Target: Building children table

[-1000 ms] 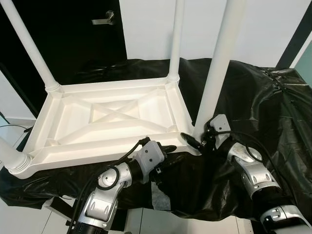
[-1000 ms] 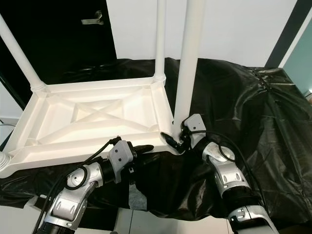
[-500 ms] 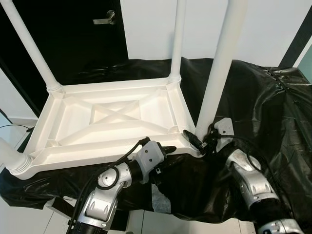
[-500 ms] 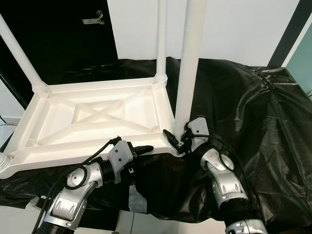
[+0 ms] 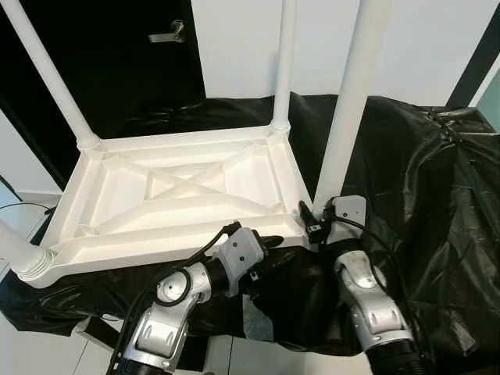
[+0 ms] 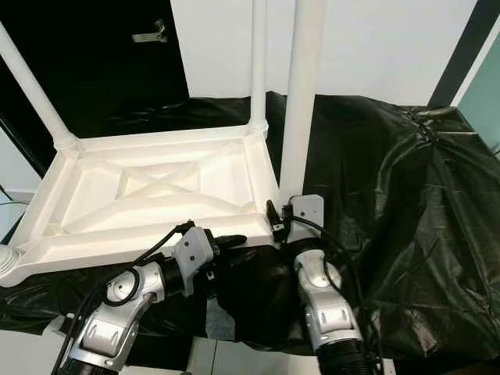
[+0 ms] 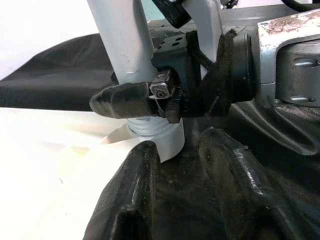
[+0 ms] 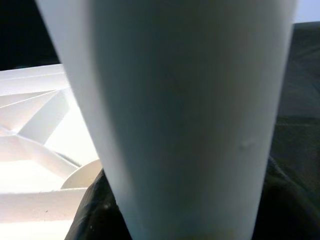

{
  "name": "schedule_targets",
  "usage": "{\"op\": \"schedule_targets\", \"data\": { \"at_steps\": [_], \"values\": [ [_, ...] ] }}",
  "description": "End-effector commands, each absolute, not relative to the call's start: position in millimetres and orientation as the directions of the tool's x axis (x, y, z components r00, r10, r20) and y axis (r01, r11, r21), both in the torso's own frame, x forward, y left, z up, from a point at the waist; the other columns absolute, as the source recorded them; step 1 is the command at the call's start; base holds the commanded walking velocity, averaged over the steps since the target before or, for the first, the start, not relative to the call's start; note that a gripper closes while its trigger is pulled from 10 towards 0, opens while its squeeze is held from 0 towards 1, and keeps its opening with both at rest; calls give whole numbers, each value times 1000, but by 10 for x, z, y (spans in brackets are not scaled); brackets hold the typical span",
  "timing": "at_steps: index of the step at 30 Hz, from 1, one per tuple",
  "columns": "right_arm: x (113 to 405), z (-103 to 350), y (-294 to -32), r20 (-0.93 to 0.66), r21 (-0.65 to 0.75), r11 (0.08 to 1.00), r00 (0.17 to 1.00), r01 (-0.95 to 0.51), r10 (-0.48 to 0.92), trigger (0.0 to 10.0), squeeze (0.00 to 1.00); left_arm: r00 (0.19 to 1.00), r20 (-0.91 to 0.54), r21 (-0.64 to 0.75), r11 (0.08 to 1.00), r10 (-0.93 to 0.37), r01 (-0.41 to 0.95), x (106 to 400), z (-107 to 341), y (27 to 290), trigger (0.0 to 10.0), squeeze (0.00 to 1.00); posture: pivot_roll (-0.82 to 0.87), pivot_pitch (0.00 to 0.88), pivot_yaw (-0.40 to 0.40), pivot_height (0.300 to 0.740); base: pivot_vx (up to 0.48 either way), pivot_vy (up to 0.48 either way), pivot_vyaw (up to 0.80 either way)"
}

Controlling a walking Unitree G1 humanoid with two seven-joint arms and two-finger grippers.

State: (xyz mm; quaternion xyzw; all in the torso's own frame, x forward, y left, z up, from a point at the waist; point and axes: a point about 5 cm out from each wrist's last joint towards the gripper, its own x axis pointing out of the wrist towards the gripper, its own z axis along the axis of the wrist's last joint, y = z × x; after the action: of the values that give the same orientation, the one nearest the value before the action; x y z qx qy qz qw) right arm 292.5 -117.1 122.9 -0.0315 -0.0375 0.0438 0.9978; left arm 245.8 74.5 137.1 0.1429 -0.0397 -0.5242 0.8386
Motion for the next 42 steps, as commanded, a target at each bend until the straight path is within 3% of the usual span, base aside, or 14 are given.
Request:
{"op": "schedule_targets", "data": {
  "at_steps": [1,4,5,6,14,15,16,17,30,31,32,34,36,42],
  "values": [
    [2923,1290,-1167,92,-87,994,993,-64,72,10000,0,502,-68,284,466,-862,838,2469,1378,745,10000,0,47,0,16,740,0,0,0],
    [2920,1324,-1185,103,-90,994,992,-64,73,10000,0,502,-69,284,466,-862,838,2471,1380,748,10000,0,45,0,15,740,0,0,0],
    [2917,1331,-1208,108,-96,993,991,-70,80,10000,918,503,-69,285,466,-862,838,2478,1382,750,10000,0,46,0,15,740,0,0,0],
    [2910,1339,-1231,114,-105,992,990,-75,87,10000,1000,504,-69,287,467,-861,837,2484,1385,751,10000,0,44,0,15,740,0,0,0],
    [2838,1367,-1399,126,-152,972,972,-181,201,10000,1000,505,-67,288,468,-860,835,2494,1387,742,10000,0,36,0,11,740,0,0,0],
    [2821,1367,-1466,116,-161,959,960,-233,253,10000,871,505,-66,287,468,-861,836,2494,1386,739,10000,0,35,0,12,740,0,0,0],
    [2809,1370,-1511,109,-167,948,951,-270,290,10000,871,505,-66,287,468,-861,836,2494,1386,737,10000,0,35,0,12,740,0,0,0],
    [2799,1376,-1549,101,-181,927,931,-328,350,10000,0,505,-65,287,468,-861,836,2497,1386,735,10000,0,32,0,11,740,0,0,0],
    [3055,1423,-1681,-37,-292,725,765,-624,643,10000,0,508,-61,293,471,-859,832,2532,1392,735,10000,0,36,0,8,740,0,0,0],
    [3121,1425,-1647,-61,-306,689,736,-657,674,9569,0,508,-60,295,471,-860,832,2539,1397,736,10000,0,38,0,9,740,0,0,0],
    [3141,1420,-1630,-76,-308,669,718,-676,691,4824,0,507,-59,294,470,-860,832,2540,1397,736,10000,0,38,0,11,740,0,0,0],
    [3141,1420,-1630,-76,-308,669,718,-676,691,4824,0,507,-59,294,470,-860,832,2540,1397,736,10000,0,38,0,11,740,0,0,0],
    [3172,1397,-1580,-104,-315,627,683,-712,723,0,0,504,-60,296,467,-862,833,2536,1398,731,10000,0,43,0,10,740,0,0,0],
    [3148,1329,-1580,-124,-294,597,649,-746,750,0,0,502,-62,298,464,-862,834,2522,1396,735,10000,0,50,0,10,740,0,0,0]
  ]
}}
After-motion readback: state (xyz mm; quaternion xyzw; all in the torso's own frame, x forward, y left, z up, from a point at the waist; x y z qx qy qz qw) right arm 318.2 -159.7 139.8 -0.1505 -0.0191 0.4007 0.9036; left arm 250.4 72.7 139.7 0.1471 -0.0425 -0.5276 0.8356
